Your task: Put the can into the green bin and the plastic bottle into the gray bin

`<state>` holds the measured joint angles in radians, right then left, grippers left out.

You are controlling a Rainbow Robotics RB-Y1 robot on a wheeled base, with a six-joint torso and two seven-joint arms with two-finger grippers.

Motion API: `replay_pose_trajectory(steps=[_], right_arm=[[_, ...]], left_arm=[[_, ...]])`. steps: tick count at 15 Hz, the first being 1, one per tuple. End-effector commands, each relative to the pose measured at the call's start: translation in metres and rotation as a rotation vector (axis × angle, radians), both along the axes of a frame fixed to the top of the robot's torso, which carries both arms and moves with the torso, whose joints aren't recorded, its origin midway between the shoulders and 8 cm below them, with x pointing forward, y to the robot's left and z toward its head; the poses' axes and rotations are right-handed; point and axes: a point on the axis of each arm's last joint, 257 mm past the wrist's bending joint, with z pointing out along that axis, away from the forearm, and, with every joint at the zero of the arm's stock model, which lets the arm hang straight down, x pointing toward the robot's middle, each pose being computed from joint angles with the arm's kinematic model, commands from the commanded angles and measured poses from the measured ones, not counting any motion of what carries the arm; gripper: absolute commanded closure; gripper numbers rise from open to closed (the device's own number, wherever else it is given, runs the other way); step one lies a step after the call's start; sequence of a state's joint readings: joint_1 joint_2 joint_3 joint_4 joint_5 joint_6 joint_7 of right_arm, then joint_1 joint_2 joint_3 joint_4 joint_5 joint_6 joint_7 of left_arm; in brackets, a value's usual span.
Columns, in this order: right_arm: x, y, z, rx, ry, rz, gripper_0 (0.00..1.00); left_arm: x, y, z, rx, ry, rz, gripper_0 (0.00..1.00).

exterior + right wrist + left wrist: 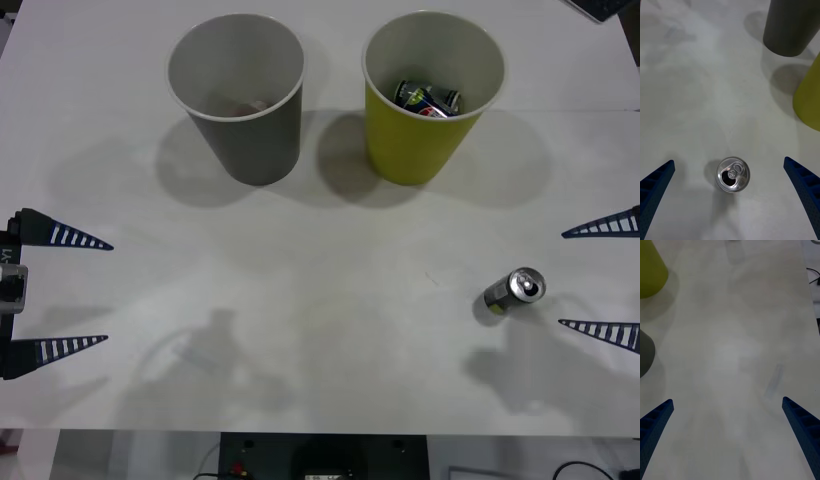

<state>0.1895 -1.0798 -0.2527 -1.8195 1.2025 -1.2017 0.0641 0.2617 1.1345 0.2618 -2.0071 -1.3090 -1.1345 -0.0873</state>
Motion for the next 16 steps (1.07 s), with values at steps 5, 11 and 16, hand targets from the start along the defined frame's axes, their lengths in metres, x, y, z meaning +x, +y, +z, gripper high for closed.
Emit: replay_pose_trajectory(steps=[5, 11, 16], right_arm=[[0.002, -0.034, -0.011, -0.006, -0.052, 0.042, 0.00], [0.005, -0.041, -0.033, 0.123, -0.018, -0.020, 0.00], [0.009, -0.043, -0.058, 0.273, 0.023, -0.087, 0.00]], left_arm=[[0.000, 0.000, 0.000, 0.000, 0.000, 0.000, 0.00], [0.000, 0.000, 0.000, 0.000, 0.000, 0.000, 0.00], [0.000, 0.000, 0.000, 0.000, 0.000, 0.000, 0.00]])
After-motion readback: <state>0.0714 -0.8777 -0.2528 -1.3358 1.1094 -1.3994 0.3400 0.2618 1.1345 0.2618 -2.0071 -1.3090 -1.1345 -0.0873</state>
